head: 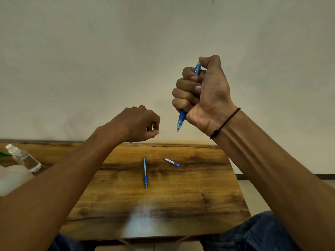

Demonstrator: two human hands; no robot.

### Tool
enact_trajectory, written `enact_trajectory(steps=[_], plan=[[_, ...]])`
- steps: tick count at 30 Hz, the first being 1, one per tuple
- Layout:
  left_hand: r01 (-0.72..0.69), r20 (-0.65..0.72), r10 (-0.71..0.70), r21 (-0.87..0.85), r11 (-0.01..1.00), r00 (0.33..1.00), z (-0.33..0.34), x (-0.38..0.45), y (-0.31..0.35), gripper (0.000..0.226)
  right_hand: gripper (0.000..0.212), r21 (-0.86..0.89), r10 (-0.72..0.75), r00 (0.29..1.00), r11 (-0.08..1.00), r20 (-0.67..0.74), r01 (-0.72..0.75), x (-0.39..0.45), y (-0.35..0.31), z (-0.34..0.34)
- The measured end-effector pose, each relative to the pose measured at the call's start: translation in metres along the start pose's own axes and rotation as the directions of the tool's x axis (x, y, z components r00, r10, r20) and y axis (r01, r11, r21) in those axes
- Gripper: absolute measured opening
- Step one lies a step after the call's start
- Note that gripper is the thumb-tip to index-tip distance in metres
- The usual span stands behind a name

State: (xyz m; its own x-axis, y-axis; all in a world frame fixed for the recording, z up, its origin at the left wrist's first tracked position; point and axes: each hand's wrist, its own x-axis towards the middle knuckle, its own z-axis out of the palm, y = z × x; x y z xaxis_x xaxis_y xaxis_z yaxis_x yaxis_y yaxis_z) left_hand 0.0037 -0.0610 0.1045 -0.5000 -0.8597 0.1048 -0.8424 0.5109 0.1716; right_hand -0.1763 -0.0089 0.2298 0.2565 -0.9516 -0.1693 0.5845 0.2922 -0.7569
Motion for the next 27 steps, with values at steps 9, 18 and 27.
enact_trajectory(steps=[9,18,27], plan=[[0.005,0.012,-0.005,-0.008,1.000,1.000,0.0003,0.0014,0.0016,0.012,0.052,0.019,0.012,1.000,1.000,-0.002,-0.012,0.0011,0.0006,-0.0018],[0.010,0.013,-0.010,0.002,1.000,1.000,0.0013,0.0013,0.0009,0.013,0.052,0.020,0.021,1.000,1.000,0.000,-0.021,0.0018,0.0023,-0.0029],[0.012,0.016,-0.012,0.003,1.000,1.000,0.0022,0.0009,0.0003,0.012,0.051,0.029,0.033,0.999,0.999,0.002,-0.033,0.0025,0.0032,-0.0032]])
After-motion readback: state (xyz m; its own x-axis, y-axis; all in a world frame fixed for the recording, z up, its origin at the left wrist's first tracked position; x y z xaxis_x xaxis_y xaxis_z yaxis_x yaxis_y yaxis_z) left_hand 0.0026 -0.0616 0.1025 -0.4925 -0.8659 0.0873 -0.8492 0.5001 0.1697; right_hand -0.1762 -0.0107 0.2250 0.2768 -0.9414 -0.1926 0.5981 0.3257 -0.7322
